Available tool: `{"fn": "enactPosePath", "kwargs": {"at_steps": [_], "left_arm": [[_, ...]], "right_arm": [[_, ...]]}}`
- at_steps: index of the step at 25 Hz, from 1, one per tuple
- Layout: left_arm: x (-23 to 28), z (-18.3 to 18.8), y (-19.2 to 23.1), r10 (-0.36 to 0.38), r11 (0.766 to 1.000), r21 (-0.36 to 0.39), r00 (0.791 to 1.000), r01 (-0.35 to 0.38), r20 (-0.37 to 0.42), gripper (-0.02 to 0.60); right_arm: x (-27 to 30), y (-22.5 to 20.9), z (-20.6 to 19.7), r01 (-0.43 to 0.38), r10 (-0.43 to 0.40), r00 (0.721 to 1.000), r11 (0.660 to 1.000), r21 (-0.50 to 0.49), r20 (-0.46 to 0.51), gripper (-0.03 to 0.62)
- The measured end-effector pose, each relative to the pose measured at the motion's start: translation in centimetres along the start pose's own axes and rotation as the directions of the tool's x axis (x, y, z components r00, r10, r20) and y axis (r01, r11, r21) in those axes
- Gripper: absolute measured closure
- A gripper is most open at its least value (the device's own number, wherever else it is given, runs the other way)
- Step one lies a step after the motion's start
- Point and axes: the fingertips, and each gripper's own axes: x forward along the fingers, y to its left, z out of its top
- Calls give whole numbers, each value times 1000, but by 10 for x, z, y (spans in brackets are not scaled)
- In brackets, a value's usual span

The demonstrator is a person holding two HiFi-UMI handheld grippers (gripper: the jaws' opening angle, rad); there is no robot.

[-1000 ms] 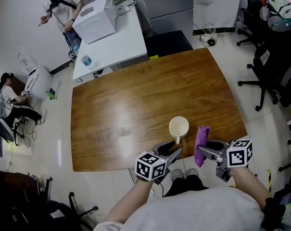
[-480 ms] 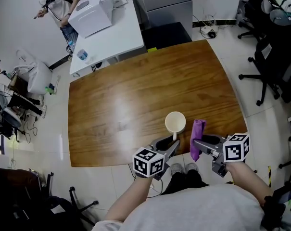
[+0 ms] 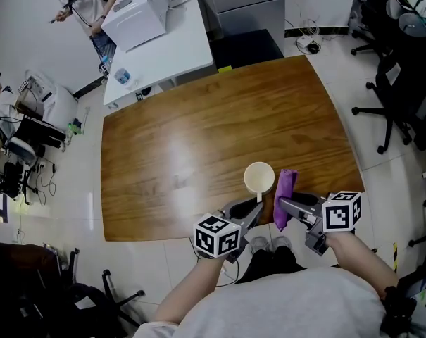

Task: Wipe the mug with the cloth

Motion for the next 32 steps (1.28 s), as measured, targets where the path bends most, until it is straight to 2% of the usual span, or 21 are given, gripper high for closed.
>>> {"fn": "enactPosePath", "kwargs": {"at_steps": [3, 11, 15, 19, 32], "left_arm": [[1, 1, 0, -7, 1000, -9, 1000, 7, -4, 535], [3, -1, 0, -29, 999, -21, 1000, 29, -10, 535], [4, 1, 0, -47, 999, -26, 999, 47, -14, 535], [7, 1, 0, -70, 997, -23, 997, 69, -25, 535], [12, 2, 2, -110, 994, -5, 992, 110, -57, 537]], "right_arm": [[7, -6, 2, 17, -18, 1000, 999, 27, 22, 465], [22, -9, 6, -5, -1, 998, 996, 92, 66, 465], [28, -22, 3, 9, -20, 997, 988, 154, 75, 465], [36, -40, -5, 33, -42, 998, 981, 189, 45, 465], [51, -65, -16, 148, -132, 984, 979, 139, -117, 465]]}}
